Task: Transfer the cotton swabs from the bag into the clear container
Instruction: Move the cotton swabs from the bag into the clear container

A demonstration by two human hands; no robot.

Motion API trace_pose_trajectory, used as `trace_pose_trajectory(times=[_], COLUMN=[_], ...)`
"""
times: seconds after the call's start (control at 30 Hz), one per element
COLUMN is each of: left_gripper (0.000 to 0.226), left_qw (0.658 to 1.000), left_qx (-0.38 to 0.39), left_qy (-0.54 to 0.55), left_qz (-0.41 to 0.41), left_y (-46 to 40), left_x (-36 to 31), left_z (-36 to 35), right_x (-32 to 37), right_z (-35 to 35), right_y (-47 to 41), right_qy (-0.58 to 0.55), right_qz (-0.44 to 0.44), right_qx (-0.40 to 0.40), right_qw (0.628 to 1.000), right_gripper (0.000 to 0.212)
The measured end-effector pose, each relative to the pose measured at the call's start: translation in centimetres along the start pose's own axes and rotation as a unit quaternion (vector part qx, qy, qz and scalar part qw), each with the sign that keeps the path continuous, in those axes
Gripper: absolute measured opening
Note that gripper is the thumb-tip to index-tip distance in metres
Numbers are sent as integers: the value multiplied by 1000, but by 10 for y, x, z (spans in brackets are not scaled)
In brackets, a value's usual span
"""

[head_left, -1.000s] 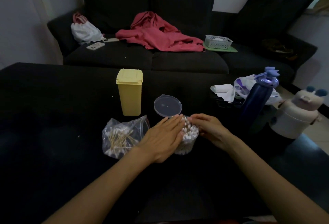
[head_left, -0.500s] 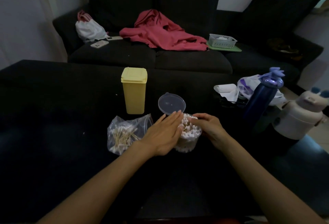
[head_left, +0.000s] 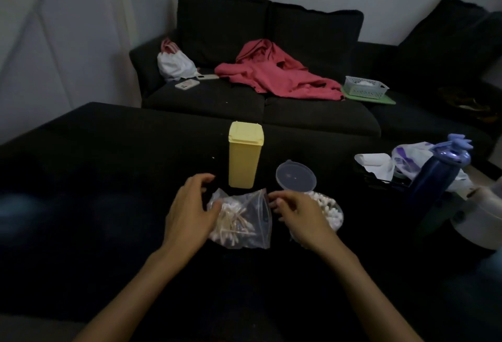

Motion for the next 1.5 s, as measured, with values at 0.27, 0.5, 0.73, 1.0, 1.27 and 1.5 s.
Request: trace_pose_trajectory(times=[0.27,0.5,0.73,1.0,1.27,1.5], left_gripper=[47,15,25,41,26,31], left_qw=[970,920,859,834,861,873], left_qx=[188,274,265,262,246,295], left_qy=[53,218,335,385,343,310], left_qz=[146,178,282,297,285,233], left_y=[-1,-1,2,3,6,8], left_x=[28,24,14,9,6,-1], left_z=[-19,-31,-34,-35,-30,-31], right_x=[-11,-19,-22,-15,-8,-10], right_z=[-28,-23,-14,-14,-11,-17], right_y=[12,15,15,12,16,11], right_qy=[-13,11,-35,-23,-197,-236], right_qz=[1,-38,-90,-85,-129,-179], right_qx=[114,87,128,152,122,20], right_qw=[993,995,987,984,964,955], right_gripper=[32,18,14,19,13,12])
Point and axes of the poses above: each hand's wrist, its own y-axis away from the middle knuckle, its own z-axis out of the back of the hand, x = y × z, the point moved 1 cm from there along -y, towards the middle knuckle, and after that the axes turned 11 degrees about y, right-handed, at the moved point
